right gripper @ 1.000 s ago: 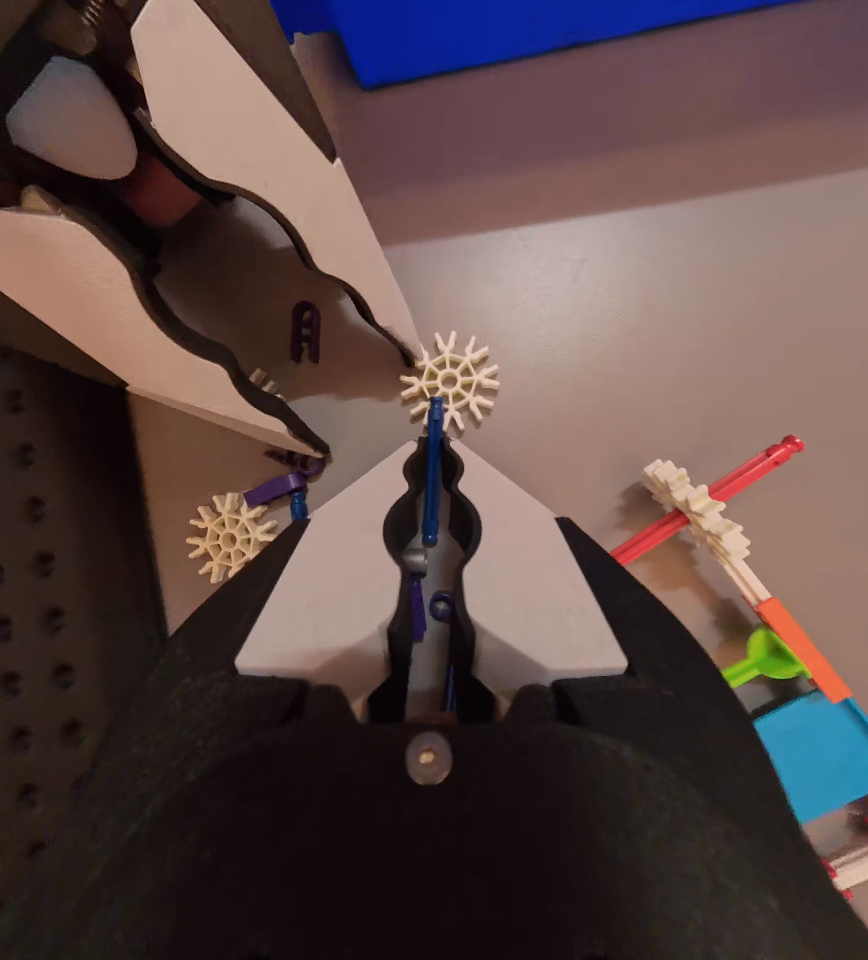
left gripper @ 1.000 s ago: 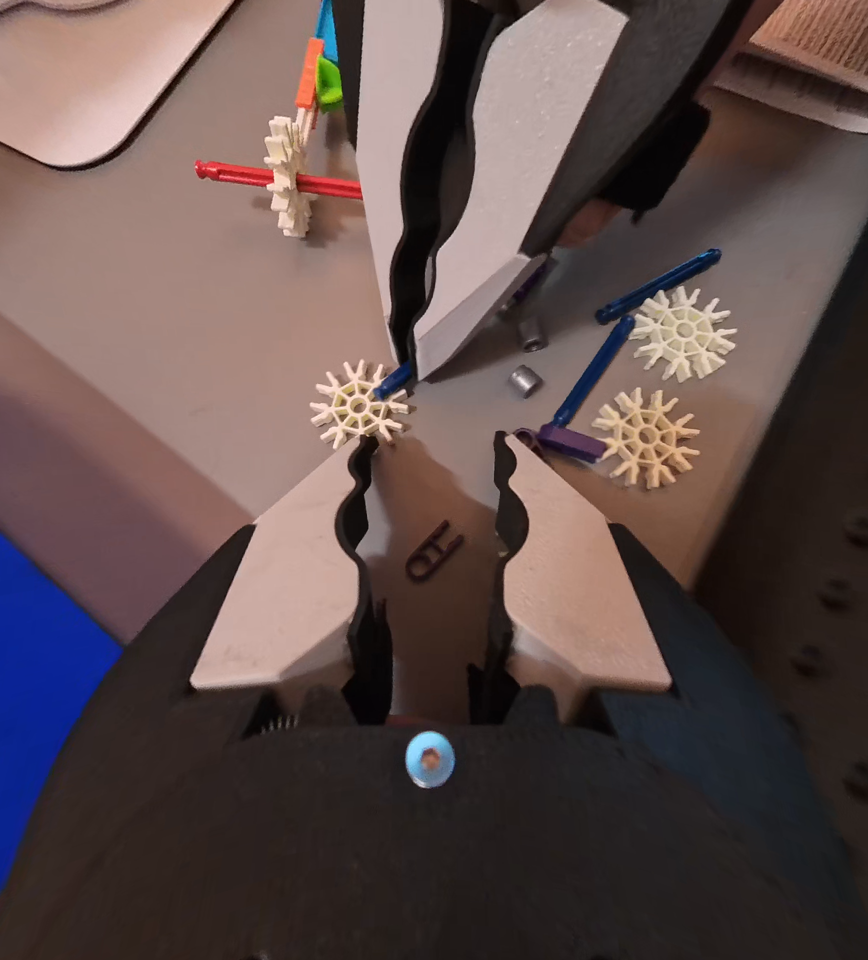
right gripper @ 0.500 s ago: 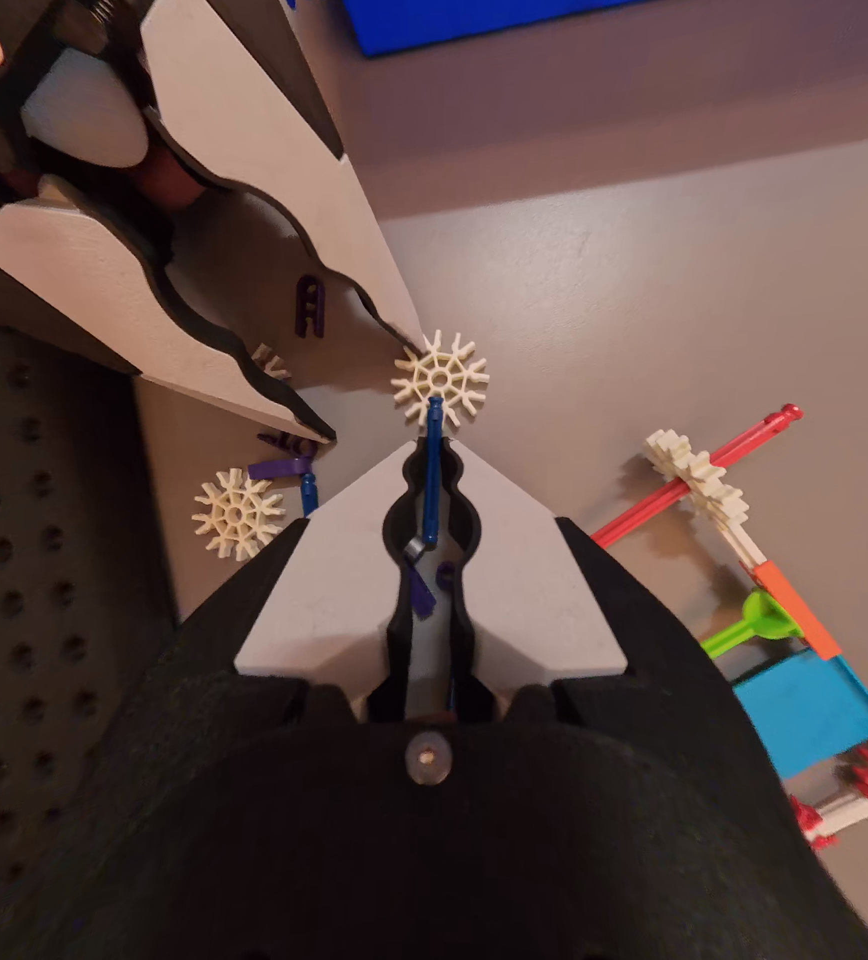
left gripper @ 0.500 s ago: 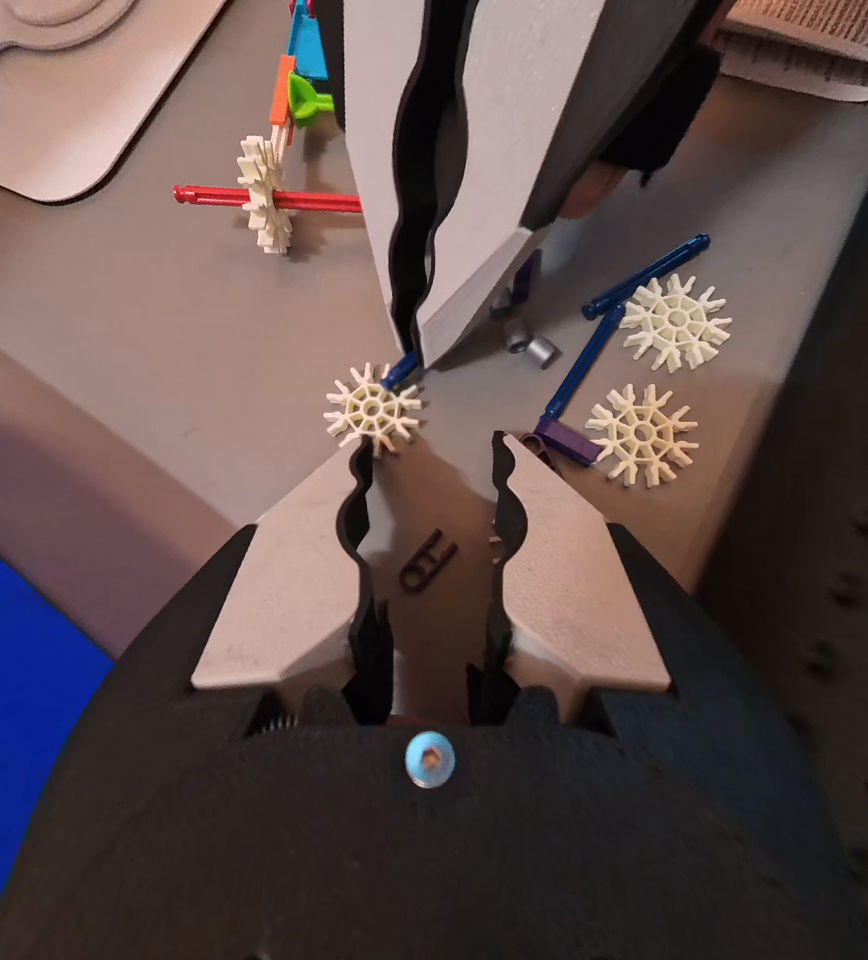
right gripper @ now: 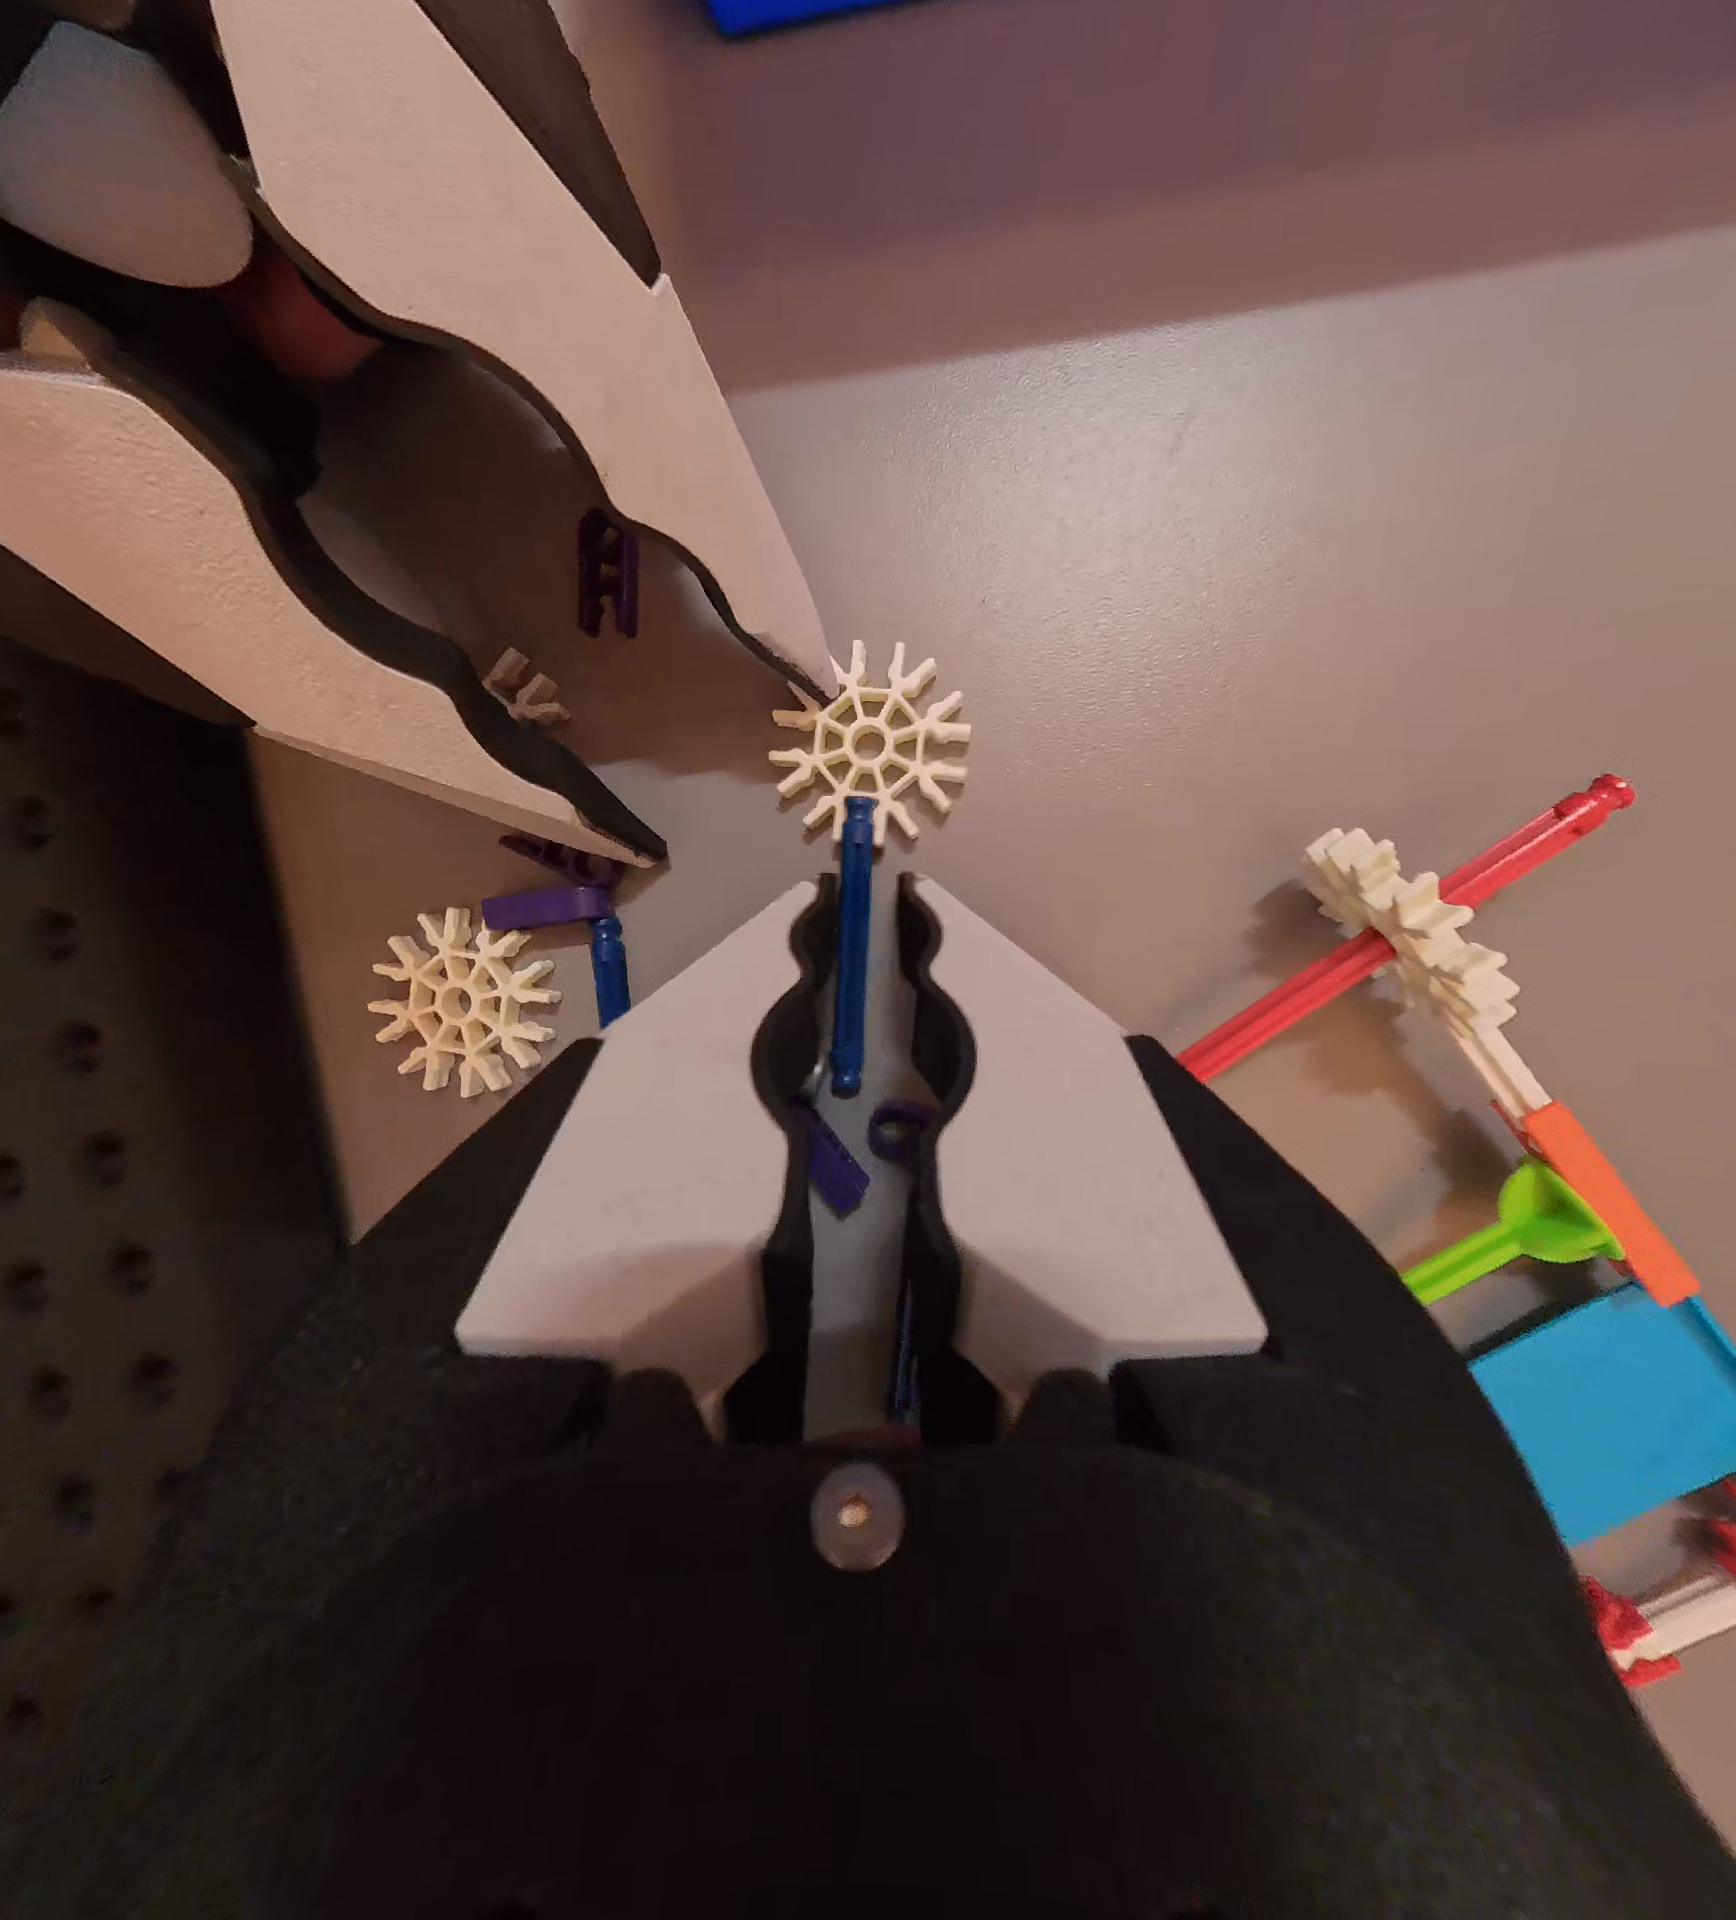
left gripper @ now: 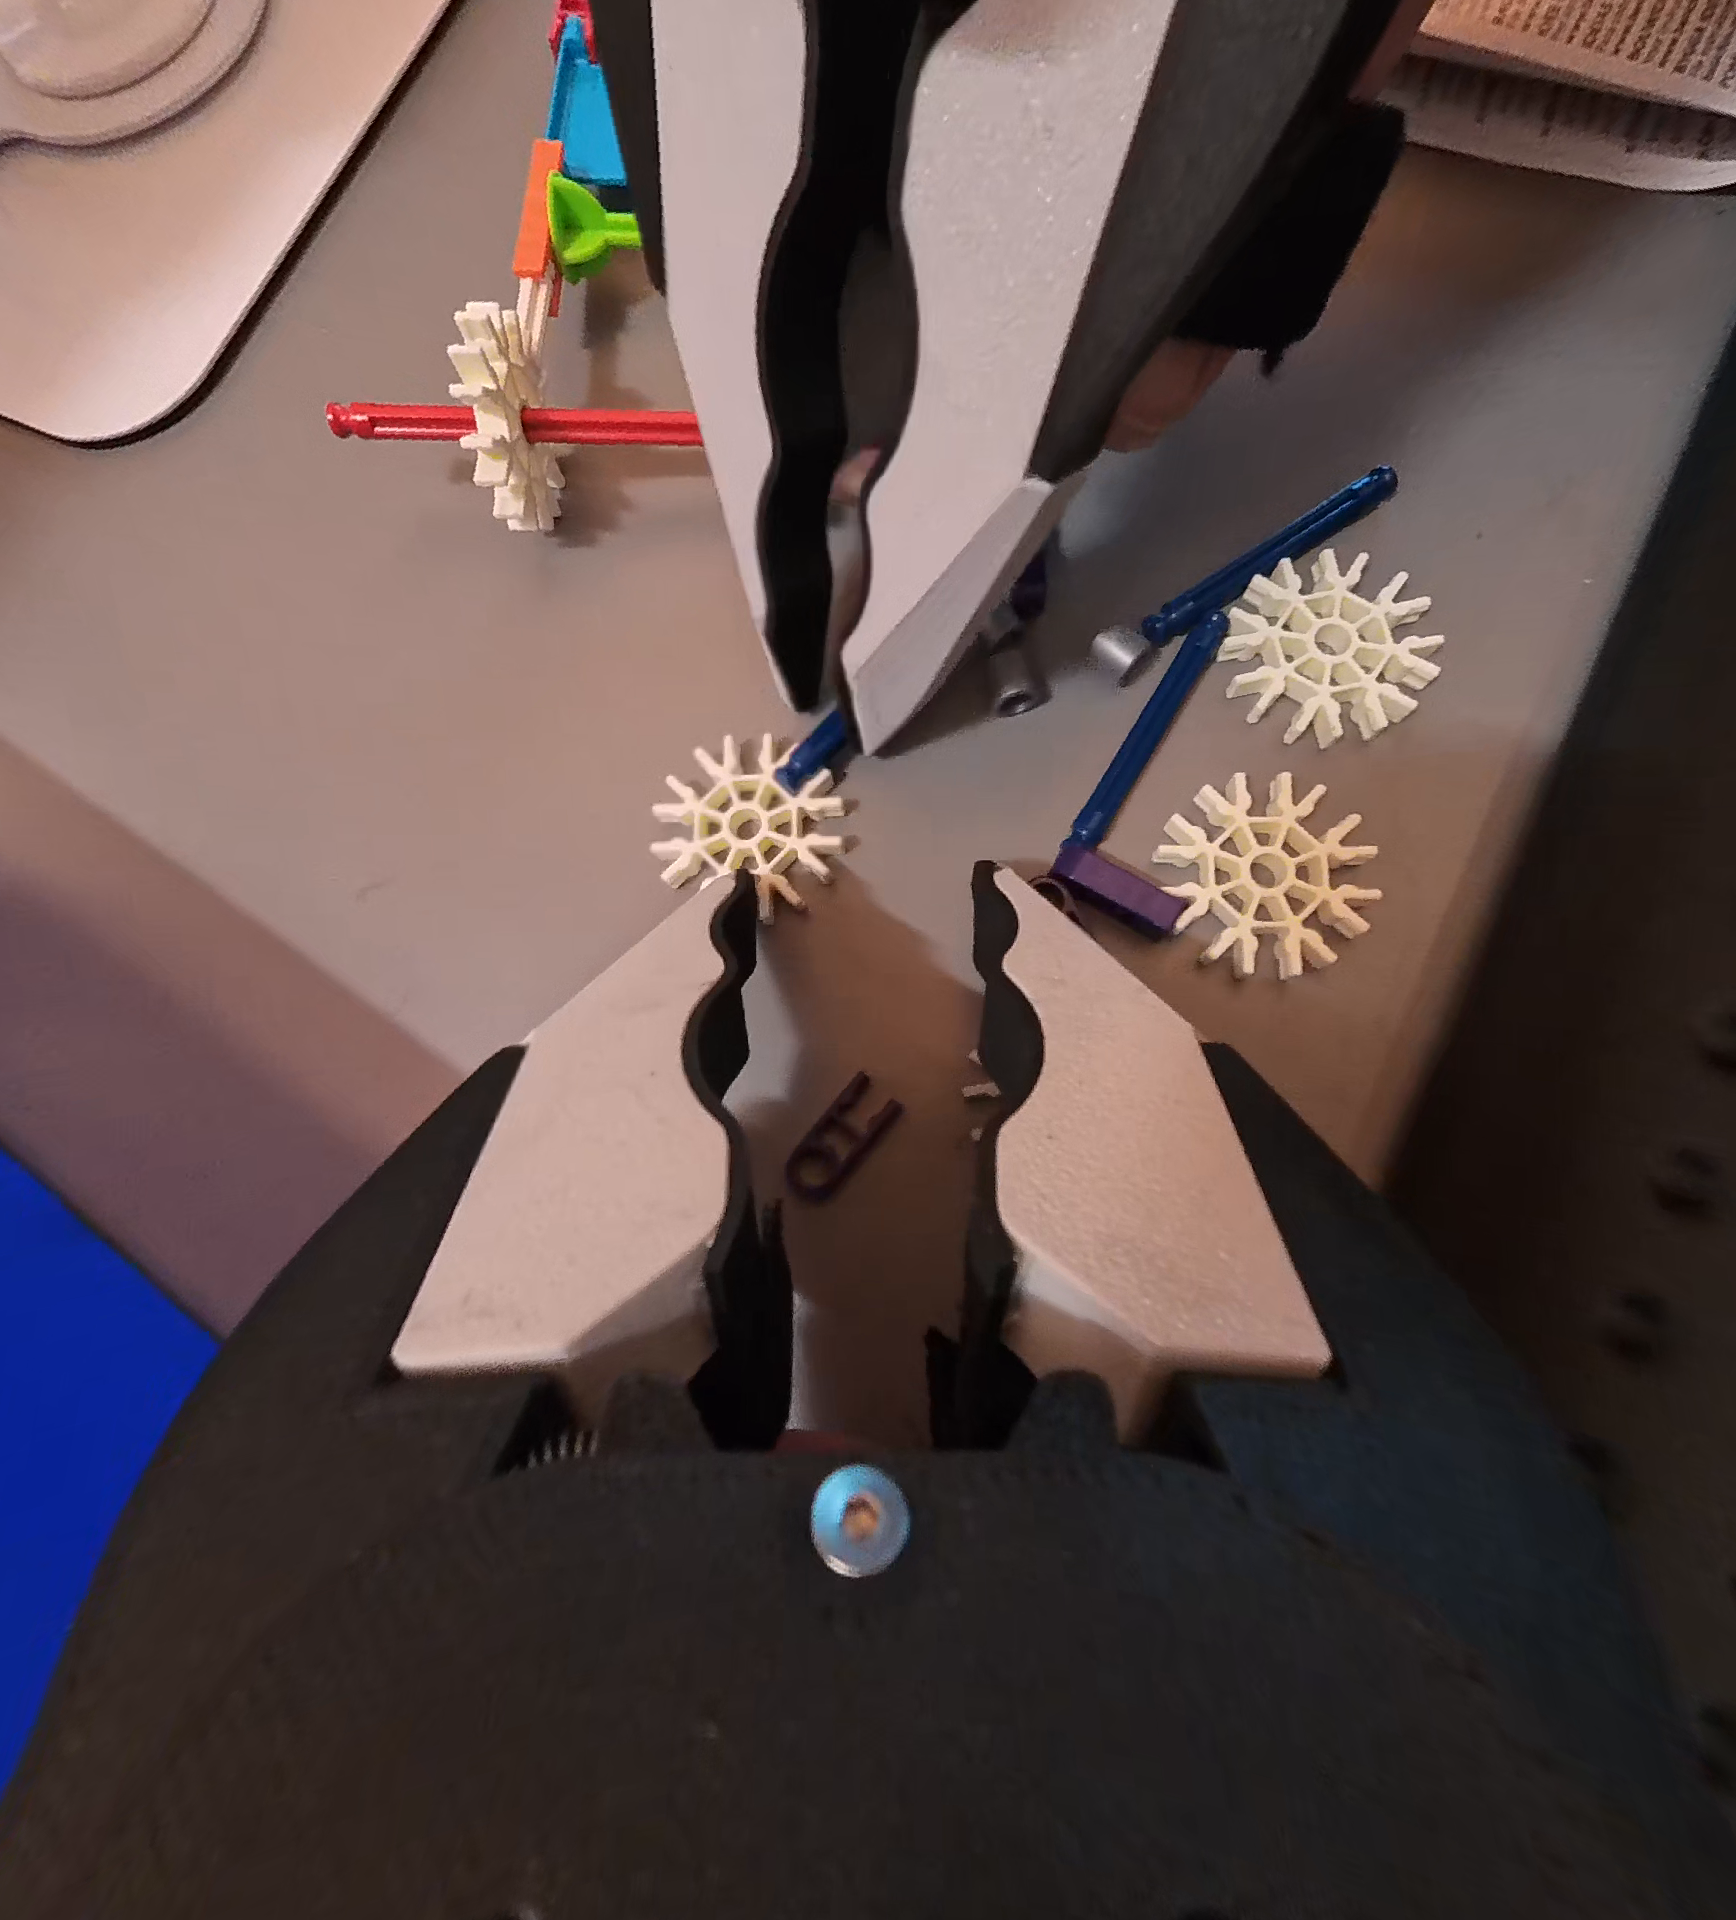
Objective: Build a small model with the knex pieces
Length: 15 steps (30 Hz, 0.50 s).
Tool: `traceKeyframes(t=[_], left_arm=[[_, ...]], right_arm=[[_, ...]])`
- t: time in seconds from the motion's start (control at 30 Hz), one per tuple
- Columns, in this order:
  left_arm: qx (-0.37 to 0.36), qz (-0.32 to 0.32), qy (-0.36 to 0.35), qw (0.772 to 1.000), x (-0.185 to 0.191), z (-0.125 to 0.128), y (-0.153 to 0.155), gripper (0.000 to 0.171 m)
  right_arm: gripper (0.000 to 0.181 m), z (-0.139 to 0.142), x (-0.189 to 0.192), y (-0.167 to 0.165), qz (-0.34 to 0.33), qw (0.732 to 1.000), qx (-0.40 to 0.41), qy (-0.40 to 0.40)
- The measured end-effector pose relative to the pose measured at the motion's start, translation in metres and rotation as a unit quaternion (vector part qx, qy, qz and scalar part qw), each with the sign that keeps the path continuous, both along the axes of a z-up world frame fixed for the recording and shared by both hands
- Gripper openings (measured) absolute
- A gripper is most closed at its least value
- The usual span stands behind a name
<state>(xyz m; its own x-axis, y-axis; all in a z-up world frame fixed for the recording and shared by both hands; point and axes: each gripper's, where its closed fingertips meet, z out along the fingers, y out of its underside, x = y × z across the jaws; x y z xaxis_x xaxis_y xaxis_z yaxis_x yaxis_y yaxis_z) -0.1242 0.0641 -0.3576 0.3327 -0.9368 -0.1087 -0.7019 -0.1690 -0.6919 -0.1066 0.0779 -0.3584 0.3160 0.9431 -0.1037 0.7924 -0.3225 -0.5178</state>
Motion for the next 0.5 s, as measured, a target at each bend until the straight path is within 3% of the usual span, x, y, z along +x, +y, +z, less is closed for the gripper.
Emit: traceKeyframes(t=[0.13, 0.2, 0.5], left_arm=[[0.004, -0.003, 0.001, 1.000, 0.000, 0.001, 0.000, 0.043], [0.009, -0.003, 0.000, 1.000, 0.000, 0.002, 0.001, 0.042], [0.009, -0.004, 0.003, 1.000, 0.000, 0.001, 0.000, 0.039]], right_arm=[[0.013, 0.015, -0.001, 0.003, 0.001, 1.000, 0.015, 0.017], [0.004, 0.024, -0.006, 0.007, 0.000, 0.999, 0.024, 0.038], [0.000, 0.007, -0.013, 0.005, 0.014, 1.000, 0.018, 0.015]])
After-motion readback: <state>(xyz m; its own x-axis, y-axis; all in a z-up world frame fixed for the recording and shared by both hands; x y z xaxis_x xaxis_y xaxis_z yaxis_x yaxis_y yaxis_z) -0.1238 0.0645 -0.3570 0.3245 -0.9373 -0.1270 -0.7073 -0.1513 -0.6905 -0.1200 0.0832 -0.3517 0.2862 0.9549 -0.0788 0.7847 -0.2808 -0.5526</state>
